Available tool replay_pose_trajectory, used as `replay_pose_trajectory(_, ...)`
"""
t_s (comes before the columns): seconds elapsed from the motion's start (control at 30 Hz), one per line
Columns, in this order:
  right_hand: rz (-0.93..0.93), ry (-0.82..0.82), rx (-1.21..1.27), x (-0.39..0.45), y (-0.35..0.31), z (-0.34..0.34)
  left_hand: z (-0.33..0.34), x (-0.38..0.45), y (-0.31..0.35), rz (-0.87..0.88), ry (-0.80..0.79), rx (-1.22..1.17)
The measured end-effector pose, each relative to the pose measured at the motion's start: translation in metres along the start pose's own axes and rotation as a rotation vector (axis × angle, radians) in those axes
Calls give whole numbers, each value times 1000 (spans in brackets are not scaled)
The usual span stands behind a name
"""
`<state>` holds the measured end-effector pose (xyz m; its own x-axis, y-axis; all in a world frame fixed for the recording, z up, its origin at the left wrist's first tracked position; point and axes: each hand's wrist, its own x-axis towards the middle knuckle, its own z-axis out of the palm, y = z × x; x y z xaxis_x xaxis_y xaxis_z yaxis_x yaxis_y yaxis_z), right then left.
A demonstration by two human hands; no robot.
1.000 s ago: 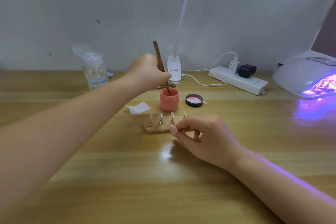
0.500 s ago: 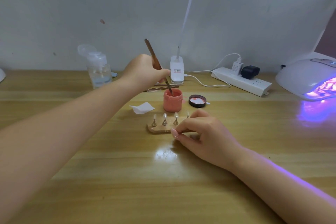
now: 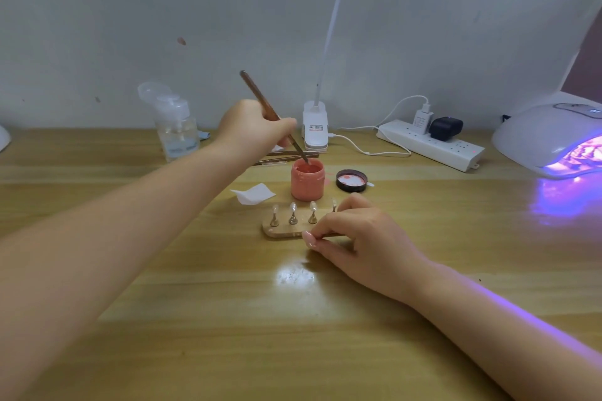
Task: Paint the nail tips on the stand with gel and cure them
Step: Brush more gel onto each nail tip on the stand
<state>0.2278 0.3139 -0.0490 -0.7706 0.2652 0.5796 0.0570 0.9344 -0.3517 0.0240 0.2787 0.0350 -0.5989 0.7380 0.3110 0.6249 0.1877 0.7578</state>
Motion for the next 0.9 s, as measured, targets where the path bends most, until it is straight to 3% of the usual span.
replay_pose_trajectory(0.33,7,-18,9,3,-1,-1,-9,-4,-18,-248,56,-325)
replay_pose_trajectory(0.67,126,35,47,2,-3,-4,-9,-12,-42,-415,25,-405)
replay_pose_trajectory(0.8,315,263,12,5,4,-10,-18,-18,-49,-482,53,-525)
replay_pose_trajectory(0.9,479,270,0,4,14,-13,-27,-32,-42,-615,-8,-737)
